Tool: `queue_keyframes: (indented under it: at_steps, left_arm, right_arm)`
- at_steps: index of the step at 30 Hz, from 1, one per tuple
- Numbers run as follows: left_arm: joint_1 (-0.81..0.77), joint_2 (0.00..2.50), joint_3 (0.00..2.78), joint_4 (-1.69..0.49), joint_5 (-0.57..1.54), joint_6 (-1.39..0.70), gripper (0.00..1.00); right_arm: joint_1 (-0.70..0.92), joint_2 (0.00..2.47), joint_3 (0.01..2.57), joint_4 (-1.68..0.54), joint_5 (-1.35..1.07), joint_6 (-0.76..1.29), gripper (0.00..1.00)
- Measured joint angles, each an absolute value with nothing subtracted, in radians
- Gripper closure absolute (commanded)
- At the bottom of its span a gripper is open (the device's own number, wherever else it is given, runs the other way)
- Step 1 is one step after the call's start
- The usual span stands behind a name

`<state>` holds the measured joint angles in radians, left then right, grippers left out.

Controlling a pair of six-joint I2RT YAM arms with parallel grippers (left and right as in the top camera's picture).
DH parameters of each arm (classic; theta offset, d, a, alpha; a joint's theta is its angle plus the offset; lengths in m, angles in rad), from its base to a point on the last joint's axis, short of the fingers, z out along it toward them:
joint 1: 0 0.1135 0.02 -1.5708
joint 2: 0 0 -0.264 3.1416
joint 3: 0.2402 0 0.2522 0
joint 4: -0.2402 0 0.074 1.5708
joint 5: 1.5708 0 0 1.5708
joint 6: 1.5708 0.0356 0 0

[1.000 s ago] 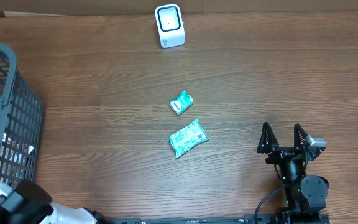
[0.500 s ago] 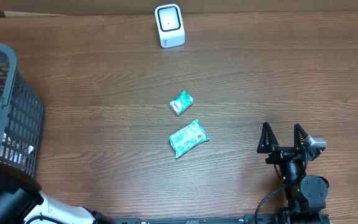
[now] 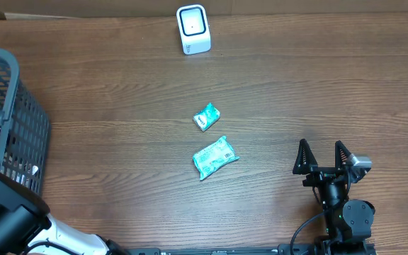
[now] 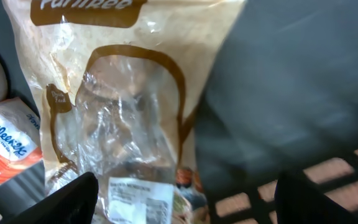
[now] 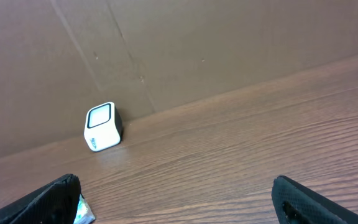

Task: Scan the item barcode
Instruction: 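Lower the left gripper onto the brown paper bag in the basket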

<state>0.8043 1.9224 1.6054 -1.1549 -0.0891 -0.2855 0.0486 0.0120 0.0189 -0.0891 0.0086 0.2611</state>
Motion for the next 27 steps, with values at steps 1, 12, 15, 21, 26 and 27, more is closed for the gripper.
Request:
queue_keyframes:
  at_steps: [1, 12, 15, 21, 26, 27]
  left_arm:
    - [0.805, 1.932, 1.605, -1.155, -0.097, -0.286, 0.26]
    - [0.805, 2.067, 1.599, -1.161, -0.156, -0.286, 0.30]
    - [0.805, 2.079, 1.599, -1.170, -0.175, -0.286, 0.39]
    - [0.805, 2.081, 1.600, -1.184, -0.214, -0.288, 0.84]
    - [0.805, 2.081, 1.600, -1.192, -0.223, -0.289, 0.96]
    - [0.805, 2.081, 1.600, -1.193, -0.222, -0.289, 0.96]
  right_arm:
    - [0.049, 0.012, 0.019, -0.089, 0.008, 0.261, 0.00]
    - [0.049, 0.012, 0.019, -0.089, 0.008, 0.261, 0.00]
    - [0.049, 0.012, 0.019, -0.089, 0.008, 0.261, 0.00]
    - [0.049, 0.012, 0.019, -0.089, 0.009, 0.261, 0.00]
    - [0.049, 0.012, 0.019, -0.089, 0.008, 0.261, 0.00]
    - [0.049, 0.012, 0.019, -0.089, 0.008, 0.261, 0.00]
